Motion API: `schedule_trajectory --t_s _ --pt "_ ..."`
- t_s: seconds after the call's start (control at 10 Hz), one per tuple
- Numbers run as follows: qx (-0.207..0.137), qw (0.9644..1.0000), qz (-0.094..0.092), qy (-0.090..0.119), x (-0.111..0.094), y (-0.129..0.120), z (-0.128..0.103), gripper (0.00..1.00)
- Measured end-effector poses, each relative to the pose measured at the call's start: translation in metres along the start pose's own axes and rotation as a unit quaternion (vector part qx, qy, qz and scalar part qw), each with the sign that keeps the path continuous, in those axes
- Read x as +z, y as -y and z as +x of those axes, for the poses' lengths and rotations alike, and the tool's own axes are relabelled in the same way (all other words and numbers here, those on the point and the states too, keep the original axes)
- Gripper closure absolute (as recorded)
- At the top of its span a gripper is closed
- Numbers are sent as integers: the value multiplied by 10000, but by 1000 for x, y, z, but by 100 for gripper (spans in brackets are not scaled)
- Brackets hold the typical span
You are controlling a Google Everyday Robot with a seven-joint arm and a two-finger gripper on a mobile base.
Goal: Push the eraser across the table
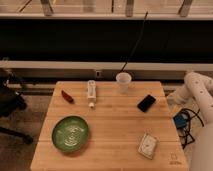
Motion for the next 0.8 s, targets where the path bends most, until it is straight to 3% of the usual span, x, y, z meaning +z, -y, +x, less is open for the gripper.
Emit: schedule_trajectory --t_s 0.6,0.8 --pt "-283 9995 -34 124 -6 9 -12 95" --pt "-390 9991 -65 143 -8 7 -19 100"
